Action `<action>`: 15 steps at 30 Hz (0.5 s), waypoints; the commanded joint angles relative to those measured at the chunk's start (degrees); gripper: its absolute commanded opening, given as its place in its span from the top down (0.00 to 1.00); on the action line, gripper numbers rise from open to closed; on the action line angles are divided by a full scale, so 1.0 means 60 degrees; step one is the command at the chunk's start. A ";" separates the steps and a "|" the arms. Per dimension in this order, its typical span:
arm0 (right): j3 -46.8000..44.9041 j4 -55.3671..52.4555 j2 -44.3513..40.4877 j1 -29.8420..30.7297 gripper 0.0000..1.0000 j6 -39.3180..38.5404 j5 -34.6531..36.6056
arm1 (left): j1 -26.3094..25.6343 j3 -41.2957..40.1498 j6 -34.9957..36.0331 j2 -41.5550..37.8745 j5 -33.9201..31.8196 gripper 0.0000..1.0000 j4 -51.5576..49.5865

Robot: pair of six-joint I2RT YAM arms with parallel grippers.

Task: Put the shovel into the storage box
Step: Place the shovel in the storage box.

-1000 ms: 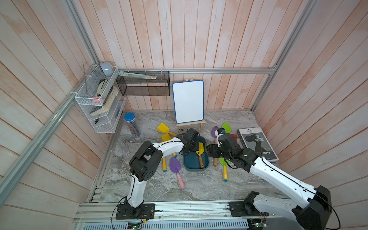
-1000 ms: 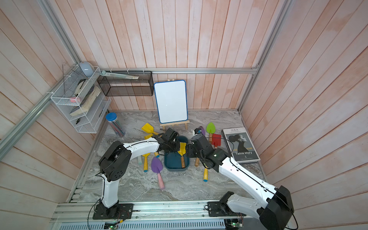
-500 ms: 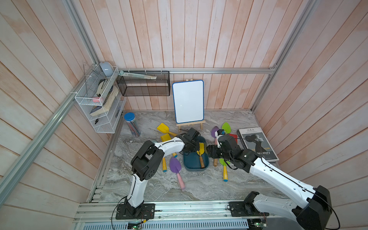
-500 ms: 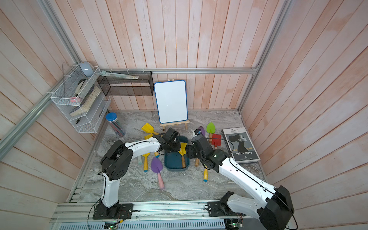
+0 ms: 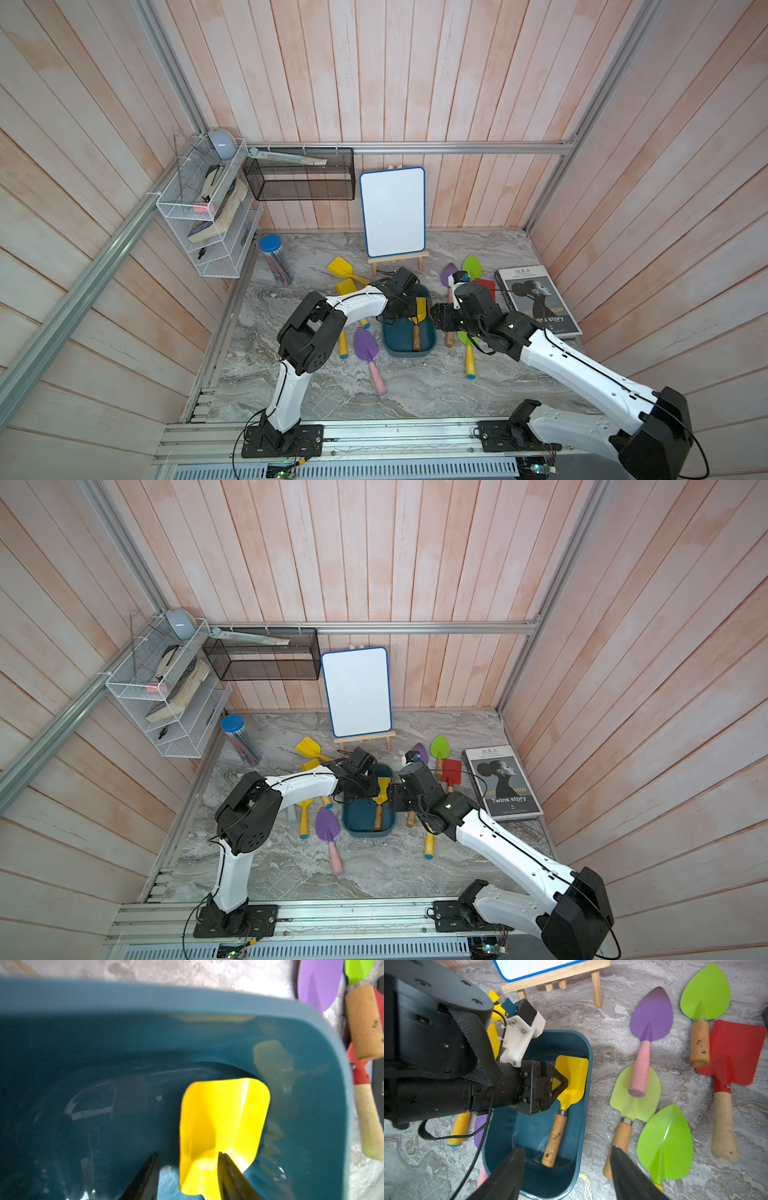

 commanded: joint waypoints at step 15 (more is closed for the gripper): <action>-0.0767 0.0587 0.0299 -0.2986 0.30 -0.0437 -0.1076 | -0.0067 0.0371 0.0318 -0.1554 -0.0780 0.36 -0.0823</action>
